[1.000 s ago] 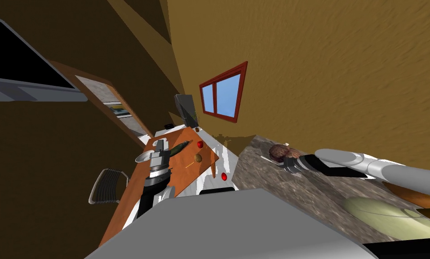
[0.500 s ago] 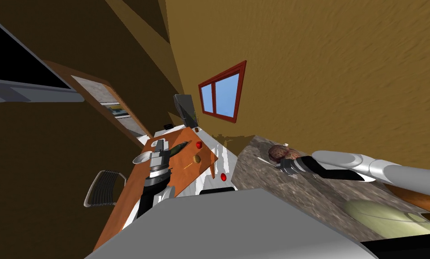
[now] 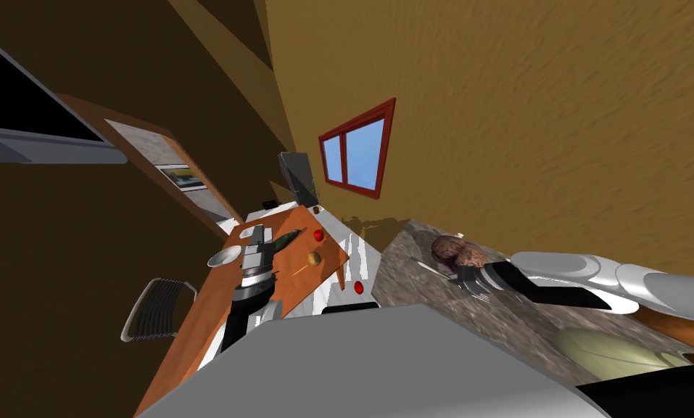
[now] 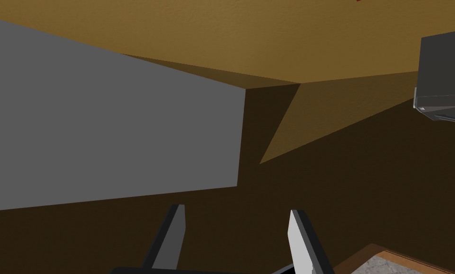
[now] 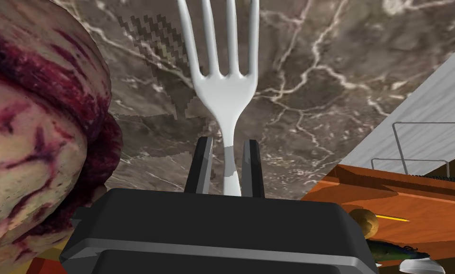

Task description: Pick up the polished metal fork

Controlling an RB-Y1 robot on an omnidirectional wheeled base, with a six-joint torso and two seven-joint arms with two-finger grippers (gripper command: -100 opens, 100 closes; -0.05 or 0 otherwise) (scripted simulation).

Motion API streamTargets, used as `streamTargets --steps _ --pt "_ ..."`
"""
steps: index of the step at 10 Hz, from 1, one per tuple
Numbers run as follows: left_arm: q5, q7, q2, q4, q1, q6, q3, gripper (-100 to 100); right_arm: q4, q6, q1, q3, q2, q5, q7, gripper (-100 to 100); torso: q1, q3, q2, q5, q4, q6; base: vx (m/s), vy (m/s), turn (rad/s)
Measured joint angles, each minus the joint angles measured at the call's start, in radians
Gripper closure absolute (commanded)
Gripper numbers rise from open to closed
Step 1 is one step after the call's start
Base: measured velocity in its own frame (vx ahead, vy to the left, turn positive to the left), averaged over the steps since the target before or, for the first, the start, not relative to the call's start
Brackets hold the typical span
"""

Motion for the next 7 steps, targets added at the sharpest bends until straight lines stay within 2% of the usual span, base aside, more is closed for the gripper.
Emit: streamTargets --steps 1,2,3,4,6,7 --pt "0.000 0.000 0.000 0.000 0.000 0.000 0.000 0 -0.032 0.025 0.009 0.004 -0.012 -0.021 0.001 100 0.002 0.000 0.000 0.000 0.000 -0.001 0.000 0.000 0.000" --pt "0.000 0.000 0.000 0.000 0.000 0.000 0.000 0 -0.072 0.043 0.000 0.011 -0.019 -0.011 -0.016 100 0.004 0.000 0.000 0.000 0.000 -0.001 0.030 -0.034 0.005" --pt "0.000 0.000 0.000 0.000 0.000 0.000 0.000 0 -0.114 0.075 0.009 0.044 -0.042 -0.008 -0.038 100 0.002 0.000 0.000 0.000 0.000 0.001 0.036 -0.044 -0.032" --pt "0.000 0.000 0.000 0.000 0.000 0.000 0.000 0 -0.139 0.102 0.039 0.053 -0.062 -0.037 -0.022 100 0.001 0.000 0.000 0.000 0.000 0.001 0.018 -0.028 -0.020" --pt "0.000 0.000 0.000 0.000 0.000 0.000 0.000 0 -0.181 0.122 0.054 0.055 -0.076 -0.083 -0.008 100 0.003 0.000 0.000 0.000 0.000 0.000 0.002 -0.005 0.007" --pt "0.000 0.000 0.000 0.000 0.000 0.000 0.000 0 -0.183 0.123 0.054 0.054 -0.077 -0.087 -0.005 0 0.003 0.000 0.000 0.000 0.000 0.000 0.000 0.000 0.000"
